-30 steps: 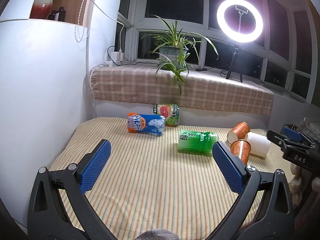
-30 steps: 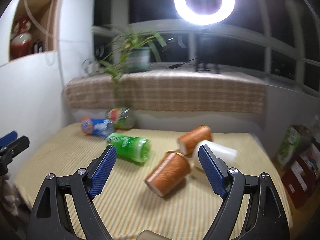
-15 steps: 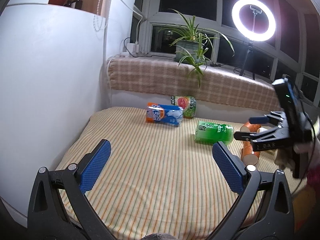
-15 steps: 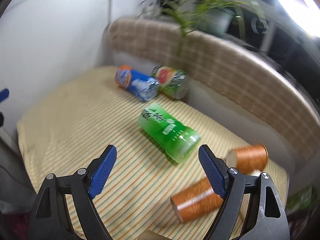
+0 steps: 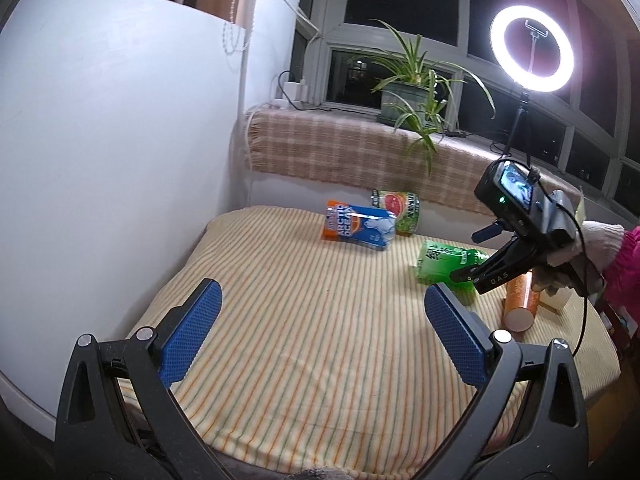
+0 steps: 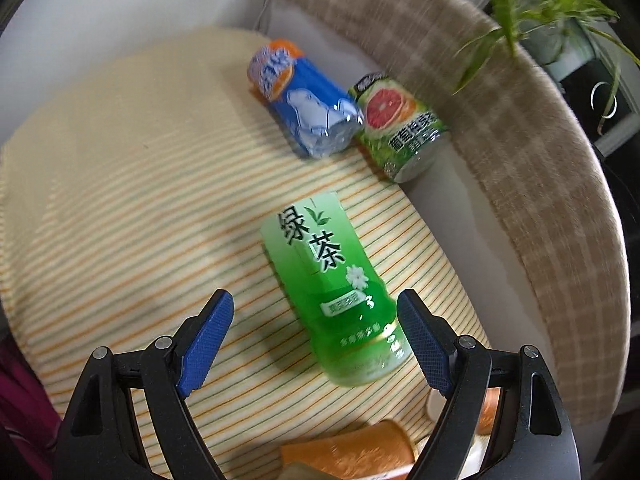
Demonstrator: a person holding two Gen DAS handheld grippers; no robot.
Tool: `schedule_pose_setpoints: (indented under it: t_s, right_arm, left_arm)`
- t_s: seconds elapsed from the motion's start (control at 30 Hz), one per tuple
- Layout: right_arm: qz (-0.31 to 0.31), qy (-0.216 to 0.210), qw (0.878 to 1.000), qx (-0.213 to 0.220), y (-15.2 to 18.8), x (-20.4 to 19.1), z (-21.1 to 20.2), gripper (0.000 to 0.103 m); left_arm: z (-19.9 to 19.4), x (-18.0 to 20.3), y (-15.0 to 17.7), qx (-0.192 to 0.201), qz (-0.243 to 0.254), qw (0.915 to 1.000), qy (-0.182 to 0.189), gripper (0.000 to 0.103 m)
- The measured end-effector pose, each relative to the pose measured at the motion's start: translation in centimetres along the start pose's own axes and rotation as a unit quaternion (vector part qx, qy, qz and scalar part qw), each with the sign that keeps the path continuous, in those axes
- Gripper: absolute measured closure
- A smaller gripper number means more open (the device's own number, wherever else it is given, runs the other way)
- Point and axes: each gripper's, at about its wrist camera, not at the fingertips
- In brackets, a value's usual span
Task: Flip cup upright
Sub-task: 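Close the right gripper around the middle of the green bottle, then lift the green bottle off the table with the right gripper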
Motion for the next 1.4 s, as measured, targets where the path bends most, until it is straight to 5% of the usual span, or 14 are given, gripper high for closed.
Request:
schedule_pose_setpoints:
  t_s: [0.4, 0.67, 0.8, 1.2, 1.3, 1.4]
  right_arm:
    - [-0.060, 0.021, 0.996, -0.064, -0.7, 0.1, 4.2, 0.021]
    - [-0.066, 0.029, 0.995, -0.066, -0.2, 0.5, 5.1, 0.042]
    - [-0.057, 0.025, 0.997, -0.054, -0.2, 0.6, 4.2, 0.043]
    - [0.087, -0.026, 0.994, 0.061, 1.1, 2.6, -4.6, 0.043]
    - [0.166, -0.069, 0.979, 0.094, 2.2, 1.5, -6.5, 0.043]
    - [0.258, -0.127, 0.950, 0.118, 3.5, 1.0, -7.3, 0.043]
  left_arm:
    - [-0.1, -1.5, 0.0, 0.000, -0.013, 0.9998, -0.015, 0.000]
    - [0.0, -1.5, 0.0, -0.001, -0.012, 0.9998, -0.015, 0.000]
    - [0.2, -1.4, -0.1, -0.001, -0.011, 0.9999, -0.011, 0.000]
    - [0.4, -0.3, -0.1, -0.006, -0.011, 0.9999, 0.006, 0.000]
    - [0.5, -0.1, -0.1, -0.008, -0.013, 0.9998, 0.011, 0.000]
    - [0.8, 0.1, 0.0, -0.013, -0.014, 0.9997, 0.015, 0.000]
Point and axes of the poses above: each gripper's, at about its wrist camera, not at the fingertips, and z roughly the way its jaws point, x to its right, y to its underside, and after that the axes turned 8 degrees about x, right-handed
